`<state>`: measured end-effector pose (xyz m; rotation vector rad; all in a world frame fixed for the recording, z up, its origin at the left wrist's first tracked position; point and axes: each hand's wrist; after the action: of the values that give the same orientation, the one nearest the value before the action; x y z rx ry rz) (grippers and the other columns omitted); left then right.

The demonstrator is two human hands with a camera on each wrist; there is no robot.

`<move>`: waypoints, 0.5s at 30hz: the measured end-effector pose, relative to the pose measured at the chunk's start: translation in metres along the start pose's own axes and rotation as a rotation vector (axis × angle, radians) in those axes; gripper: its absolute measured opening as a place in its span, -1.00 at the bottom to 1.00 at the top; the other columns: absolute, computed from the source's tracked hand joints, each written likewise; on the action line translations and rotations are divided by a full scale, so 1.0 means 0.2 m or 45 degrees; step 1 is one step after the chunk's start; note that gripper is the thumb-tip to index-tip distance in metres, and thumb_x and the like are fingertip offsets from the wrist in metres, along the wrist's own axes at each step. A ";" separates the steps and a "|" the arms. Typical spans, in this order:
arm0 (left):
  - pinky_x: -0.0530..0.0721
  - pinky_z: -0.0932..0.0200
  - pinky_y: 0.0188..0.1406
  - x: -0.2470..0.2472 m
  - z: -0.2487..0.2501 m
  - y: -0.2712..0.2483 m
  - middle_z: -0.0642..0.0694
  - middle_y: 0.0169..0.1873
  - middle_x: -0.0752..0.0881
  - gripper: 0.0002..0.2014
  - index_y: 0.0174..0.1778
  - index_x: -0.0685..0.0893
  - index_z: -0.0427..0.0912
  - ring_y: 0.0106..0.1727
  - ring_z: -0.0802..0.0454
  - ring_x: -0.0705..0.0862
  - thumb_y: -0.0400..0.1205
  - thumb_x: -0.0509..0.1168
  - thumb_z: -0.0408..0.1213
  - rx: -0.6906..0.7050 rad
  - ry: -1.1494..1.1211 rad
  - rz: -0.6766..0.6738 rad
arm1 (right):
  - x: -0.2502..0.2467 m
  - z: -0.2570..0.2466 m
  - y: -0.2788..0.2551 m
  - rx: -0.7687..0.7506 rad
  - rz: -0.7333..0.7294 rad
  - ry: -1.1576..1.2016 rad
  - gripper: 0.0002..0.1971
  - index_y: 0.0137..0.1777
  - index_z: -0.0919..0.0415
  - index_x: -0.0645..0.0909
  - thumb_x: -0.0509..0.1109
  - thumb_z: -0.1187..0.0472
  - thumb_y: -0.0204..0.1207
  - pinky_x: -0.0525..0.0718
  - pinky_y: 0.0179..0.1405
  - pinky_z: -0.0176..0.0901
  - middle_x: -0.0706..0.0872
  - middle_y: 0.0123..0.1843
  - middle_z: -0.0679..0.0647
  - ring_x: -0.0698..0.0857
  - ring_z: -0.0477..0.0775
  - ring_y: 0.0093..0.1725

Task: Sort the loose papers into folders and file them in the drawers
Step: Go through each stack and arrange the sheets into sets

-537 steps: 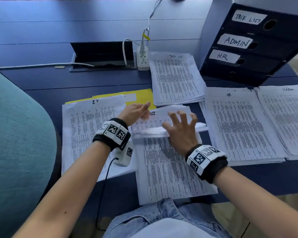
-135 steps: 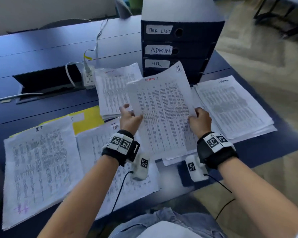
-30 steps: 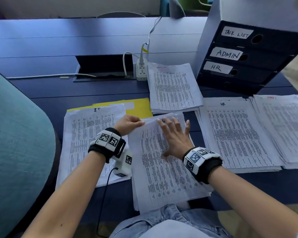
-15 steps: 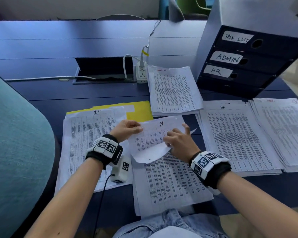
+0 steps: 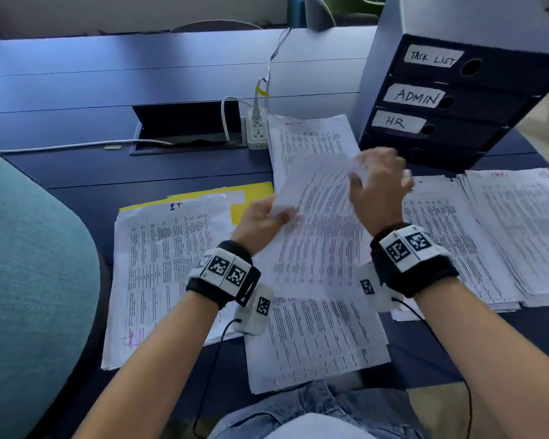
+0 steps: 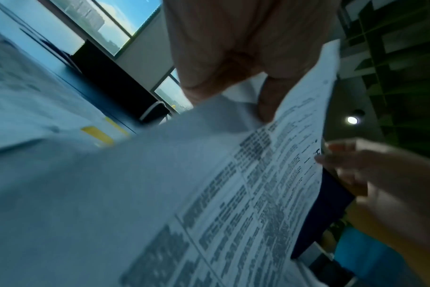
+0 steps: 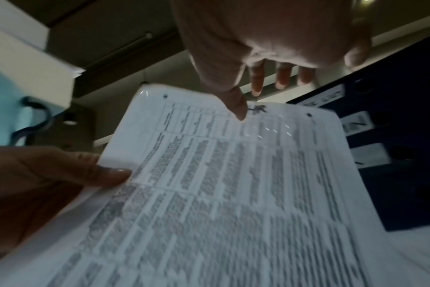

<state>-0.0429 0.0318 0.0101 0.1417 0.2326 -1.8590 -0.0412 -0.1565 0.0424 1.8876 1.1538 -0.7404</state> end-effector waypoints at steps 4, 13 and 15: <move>0.61 0.24 -0.24 0.08 0.09 0.10 -0.07 -0.32 0.66 -0.93 -0.05 0.64 -0.29 -0.39 0.26 0.63 0.64 0.26 -0.42 -0.013 -0.117 0.319 | -0.07 0.14 0.02 0.363 0.123 0.388 -0.13 0.57 0.22 0.16 0.39 -0.18 0.37 0.17 0.50 0.27 0.22 0.56 0.28 0.26 0.23 0.53; 0.56 0.27 -0.23 0.53 0.17 0.30 -0.08 -0.13 0.65 -0.42 0.47 0.19 -0.15 -0.19 -0.03 0.64 0.57 0.20 -0.56 -0.166 0.068 0.302 | -0.21 0.63 0.05 0.751 -0.026 0.380 -0.63 0.38 0.29 0.36 0.16 0.44 0.57 0.38 -0.23 -0.24 0.62 0.20 0.28 0.61 0.26 0.09; 0.58 0.23 -0.30 0.65 0.12 0.31 -0.09 -0.15 0.65 -0.42 0.44 0.22 -0.11 -0.26 0.03 0.61 0.55 0.21 -0.58 -0.186 0.175 0.166 | -0.25 0.76 0.06 0.782 -0.081 0.228 -0.63 0.36 0.29 0.37 0.14 0.46 0.56 0.42 -0.12 -0.09 0.60 0.25 0.32 0.59 0.32 0.12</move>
<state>-0.0217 -0.1121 0.0005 0.1798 0.4433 -1.6978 -0.0626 -0.3114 0.0073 2.4717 1.1862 -1.0667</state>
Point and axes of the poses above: each hand's wrist, its own y-axis towards the middle knuckle, its own x-axis out of the palm, z = x × y
